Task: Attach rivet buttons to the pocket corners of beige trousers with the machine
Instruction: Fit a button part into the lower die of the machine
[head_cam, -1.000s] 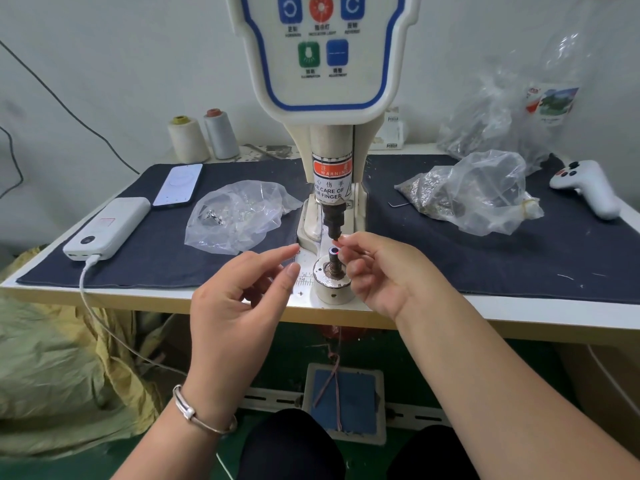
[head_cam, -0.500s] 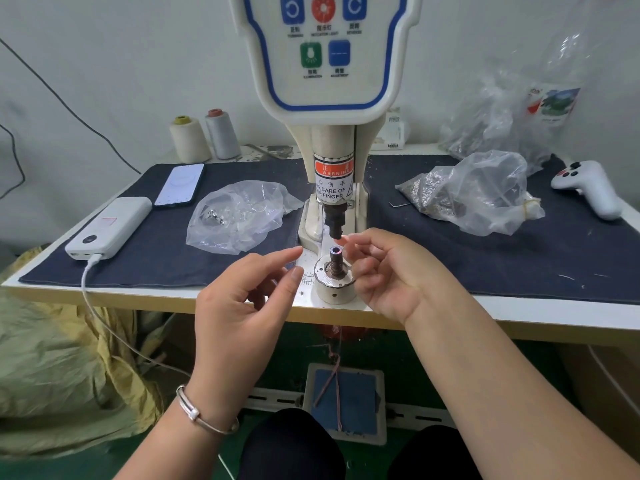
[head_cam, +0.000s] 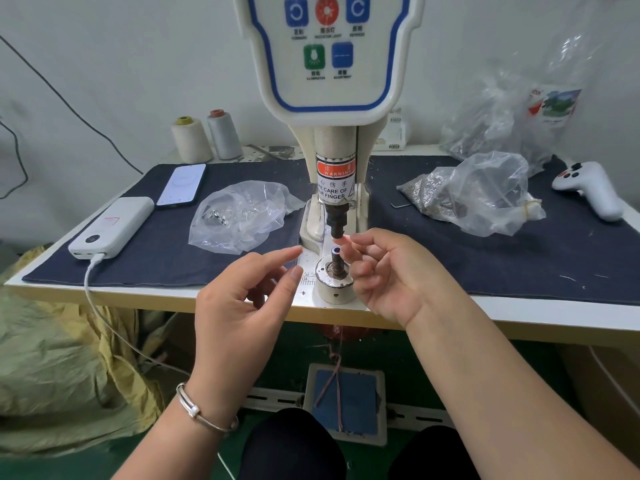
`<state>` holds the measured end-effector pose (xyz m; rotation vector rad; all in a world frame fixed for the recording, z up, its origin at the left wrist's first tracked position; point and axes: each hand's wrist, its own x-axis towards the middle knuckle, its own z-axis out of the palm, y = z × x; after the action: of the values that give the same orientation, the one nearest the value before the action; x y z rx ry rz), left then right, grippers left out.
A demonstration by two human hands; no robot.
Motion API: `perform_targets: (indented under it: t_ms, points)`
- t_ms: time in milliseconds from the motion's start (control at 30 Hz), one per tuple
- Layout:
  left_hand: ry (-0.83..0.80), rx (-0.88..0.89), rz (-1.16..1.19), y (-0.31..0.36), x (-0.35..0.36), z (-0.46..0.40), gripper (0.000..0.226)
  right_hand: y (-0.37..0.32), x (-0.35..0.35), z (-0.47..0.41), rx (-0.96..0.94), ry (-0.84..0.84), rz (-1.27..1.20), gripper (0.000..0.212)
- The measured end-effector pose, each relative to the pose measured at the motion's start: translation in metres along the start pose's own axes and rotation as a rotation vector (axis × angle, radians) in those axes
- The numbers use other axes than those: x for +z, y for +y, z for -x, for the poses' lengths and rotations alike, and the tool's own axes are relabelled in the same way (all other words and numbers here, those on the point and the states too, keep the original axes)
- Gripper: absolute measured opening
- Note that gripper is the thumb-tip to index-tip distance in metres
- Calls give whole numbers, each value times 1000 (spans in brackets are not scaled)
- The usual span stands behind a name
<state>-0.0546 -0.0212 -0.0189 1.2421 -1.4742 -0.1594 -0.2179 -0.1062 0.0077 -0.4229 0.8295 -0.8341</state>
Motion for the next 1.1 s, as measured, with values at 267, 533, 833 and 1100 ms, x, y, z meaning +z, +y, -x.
perform_targets:
  t_ms: [267, 533, 833, 1100]
  points:
    - [0, 15, -4, -1, -2, 0, 21, 1, 0, 1, -8, -16, -39, 19]
    - [-6, 18, -11, -1, -2, 0, 21, 0, -1, 3, 12, -55, -72, 16]
    - [7, 20, -19, -4, -3, 1, 21, -2, -2, 3, -7, -83, -53, 25]
    - [5, 17, -7, -4, -1, 1, 20, -4, -6, 4, 10, -134, -59, 42]
